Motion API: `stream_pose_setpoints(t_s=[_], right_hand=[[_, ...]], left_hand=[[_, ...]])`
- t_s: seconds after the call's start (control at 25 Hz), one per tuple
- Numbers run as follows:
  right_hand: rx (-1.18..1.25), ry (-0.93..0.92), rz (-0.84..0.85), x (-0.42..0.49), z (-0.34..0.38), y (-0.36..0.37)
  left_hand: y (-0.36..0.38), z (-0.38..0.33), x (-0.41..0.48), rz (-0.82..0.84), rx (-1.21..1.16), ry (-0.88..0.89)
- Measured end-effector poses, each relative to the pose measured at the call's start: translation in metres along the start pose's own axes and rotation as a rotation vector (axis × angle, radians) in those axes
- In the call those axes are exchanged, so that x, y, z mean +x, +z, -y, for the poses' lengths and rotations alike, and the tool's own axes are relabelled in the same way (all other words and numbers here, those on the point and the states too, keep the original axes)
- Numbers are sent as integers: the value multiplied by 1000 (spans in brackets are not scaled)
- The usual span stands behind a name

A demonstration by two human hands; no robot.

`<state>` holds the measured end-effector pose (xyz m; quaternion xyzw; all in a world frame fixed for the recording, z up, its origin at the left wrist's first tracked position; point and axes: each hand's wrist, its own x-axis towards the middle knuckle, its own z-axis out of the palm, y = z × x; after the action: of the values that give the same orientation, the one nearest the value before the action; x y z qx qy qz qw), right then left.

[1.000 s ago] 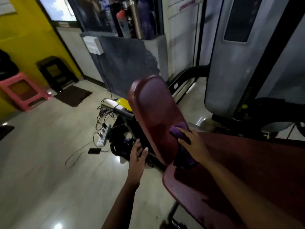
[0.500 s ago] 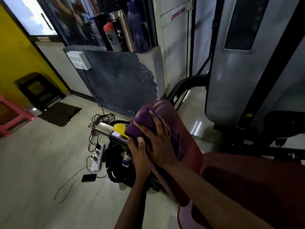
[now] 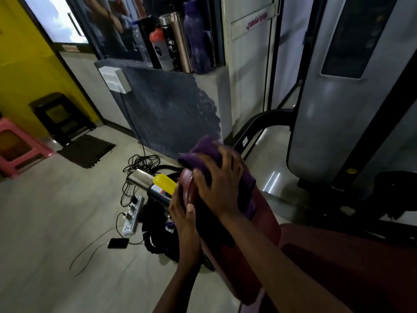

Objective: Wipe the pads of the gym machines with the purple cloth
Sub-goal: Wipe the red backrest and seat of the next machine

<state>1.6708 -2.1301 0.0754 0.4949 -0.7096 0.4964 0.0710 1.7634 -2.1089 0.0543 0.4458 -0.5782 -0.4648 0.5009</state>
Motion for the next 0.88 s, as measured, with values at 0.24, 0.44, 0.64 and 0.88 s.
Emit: stream_pose_setpoints(t_s=[0.24,0.44,0.64,0.88], right_hand=[[46,-140,10,1,-13,1],[110,264,-63,23,-35,6],[199,641,-70,15,-67,3],[251,965,-127,-37,-94,2]], left_hand=[[-9,8,-9,85,-55,-50],[-10,2,-12,147,32,7],[-12,0,-13,164,64,19],[-18,-4,-13,205,133,33]])
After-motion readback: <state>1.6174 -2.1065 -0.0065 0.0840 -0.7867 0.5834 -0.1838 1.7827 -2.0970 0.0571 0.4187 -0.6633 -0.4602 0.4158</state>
